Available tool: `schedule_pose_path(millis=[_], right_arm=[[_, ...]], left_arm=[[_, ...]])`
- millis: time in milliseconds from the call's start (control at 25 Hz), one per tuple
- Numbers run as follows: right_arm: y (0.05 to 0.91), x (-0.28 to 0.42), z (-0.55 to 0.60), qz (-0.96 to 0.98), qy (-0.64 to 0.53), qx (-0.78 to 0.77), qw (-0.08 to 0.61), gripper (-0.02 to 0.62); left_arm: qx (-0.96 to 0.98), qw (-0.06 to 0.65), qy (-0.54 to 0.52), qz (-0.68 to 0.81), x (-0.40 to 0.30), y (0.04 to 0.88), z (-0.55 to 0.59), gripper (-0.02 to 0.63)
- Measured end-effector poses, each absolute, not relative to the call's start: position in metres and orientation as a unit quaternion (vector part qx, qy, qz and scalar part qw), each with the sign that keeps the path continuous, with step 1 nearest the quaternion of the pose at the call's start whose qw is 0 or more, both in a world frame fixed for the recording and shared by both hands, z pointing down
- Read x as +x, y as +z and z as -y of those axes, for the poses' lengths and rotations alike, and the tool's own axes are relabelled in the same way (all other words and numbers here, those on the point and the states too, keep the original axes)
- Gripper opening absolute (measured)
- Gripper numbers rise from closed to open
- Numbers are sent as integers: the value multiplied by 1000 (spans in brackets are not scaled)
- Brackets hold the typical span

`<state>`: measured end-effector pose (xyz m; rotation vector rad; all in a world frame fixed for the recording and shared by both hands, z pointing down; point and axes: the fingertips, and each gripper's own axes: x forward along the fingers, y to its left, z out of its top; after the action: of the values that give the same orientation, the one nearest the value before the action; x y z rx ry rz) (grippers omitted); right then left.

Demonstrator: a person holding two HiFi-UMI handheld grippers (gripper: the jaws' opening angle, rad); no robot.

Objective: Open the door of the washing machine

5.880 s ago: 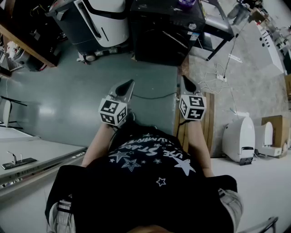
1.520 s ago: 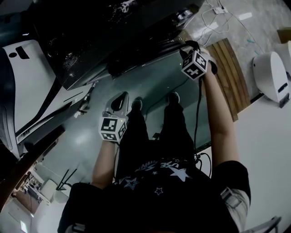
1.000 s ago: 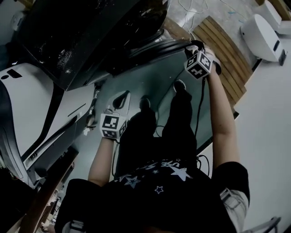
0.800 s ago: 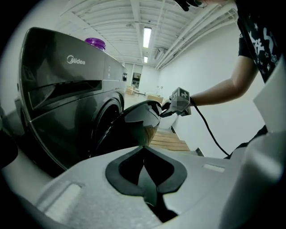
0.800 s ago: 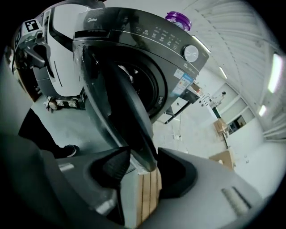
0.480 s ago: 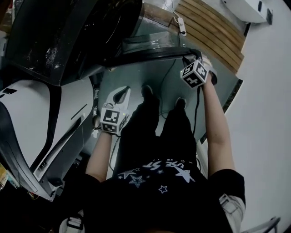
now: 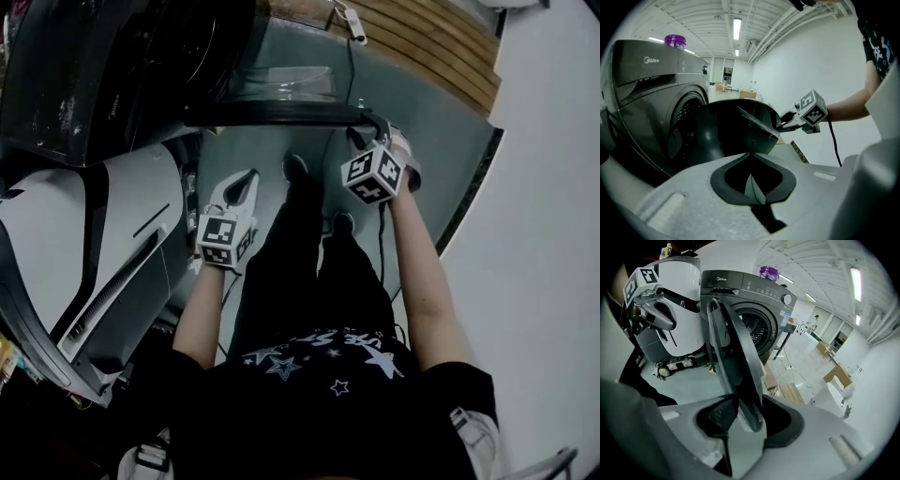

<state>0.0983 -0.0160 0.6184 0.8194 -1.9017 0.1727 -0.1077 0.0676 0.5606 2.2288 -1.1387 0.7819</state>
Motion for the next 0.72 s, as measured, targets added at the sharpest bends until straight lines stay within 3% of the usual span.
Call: schedule_pose_path(millis=[720], right_arm=[[615, 66, -105, 841, 85, 330, 420, 107]], left_arm=[[773, 228, 266, 529, -101, 526, -206, 12]])
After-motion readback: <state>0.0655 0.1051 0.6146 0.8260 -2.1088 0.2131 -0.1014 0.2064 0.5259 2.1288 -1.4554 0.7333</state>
